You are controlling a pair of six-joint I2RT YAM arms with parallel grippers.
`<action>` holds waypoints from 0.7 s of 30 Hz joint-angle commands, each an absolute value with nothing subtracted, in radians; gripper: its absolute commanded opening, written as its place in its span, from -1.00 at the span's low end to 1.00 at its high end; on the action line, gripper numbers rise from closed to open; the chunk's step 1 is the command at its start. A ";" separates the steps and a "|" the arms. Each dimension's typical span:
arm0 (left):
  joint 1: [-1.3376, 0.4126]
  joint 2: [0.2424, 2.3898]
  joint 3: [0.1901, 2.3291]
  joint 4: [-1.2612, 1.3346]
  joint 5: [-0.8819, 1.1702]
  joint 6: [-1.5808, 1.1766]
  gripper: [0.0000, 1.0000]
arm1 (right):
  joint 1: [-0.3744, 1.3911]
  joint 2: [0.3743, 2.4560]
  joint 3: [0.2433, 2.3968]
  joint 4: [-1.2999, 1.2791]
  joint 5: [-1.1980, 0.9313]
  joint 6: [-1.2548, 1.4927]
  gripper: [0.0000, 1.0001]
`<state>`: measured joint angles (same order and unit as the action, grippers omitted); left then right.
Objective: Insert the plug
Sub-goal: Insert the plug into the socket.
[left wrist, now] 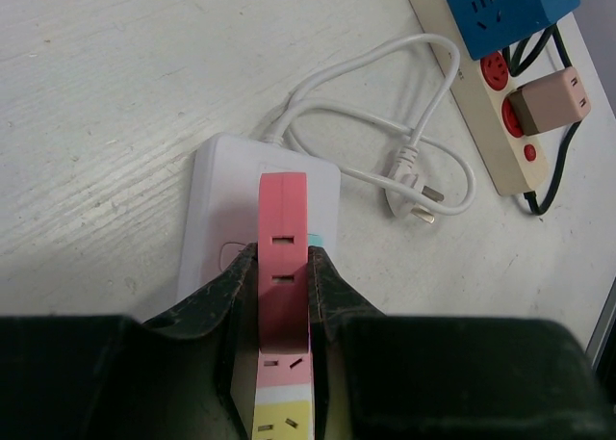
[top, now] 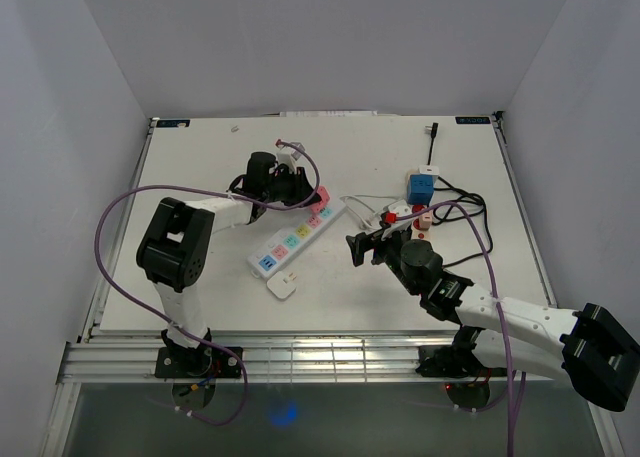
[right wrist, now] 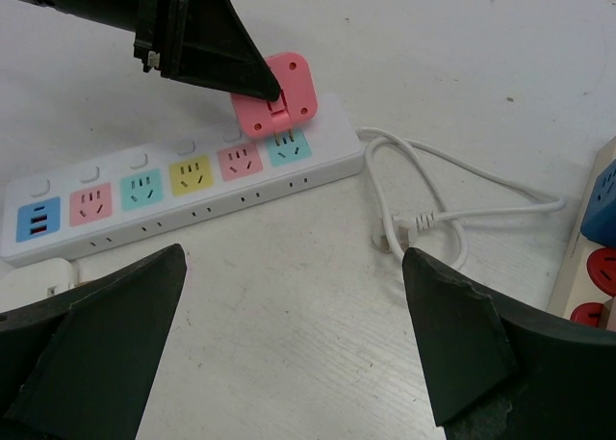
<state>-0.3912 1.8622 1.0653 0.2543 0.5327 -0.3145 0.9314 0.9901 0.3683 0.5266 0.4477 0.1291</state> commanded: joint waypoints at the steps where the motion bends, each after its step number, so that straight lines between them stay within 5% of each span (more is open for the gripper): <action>1: -0.383 1.876 1.091 0.238 0.525 -0.294 -1.00 | 0.930 0.980 0.394 0.563 0.448 0.138 0.98; 21: -0.411 1.847 1.065 0.241 0.459 -0.146 -1.00 | 0.930 1.011 0.410 0.557 0.440 0.130 0.99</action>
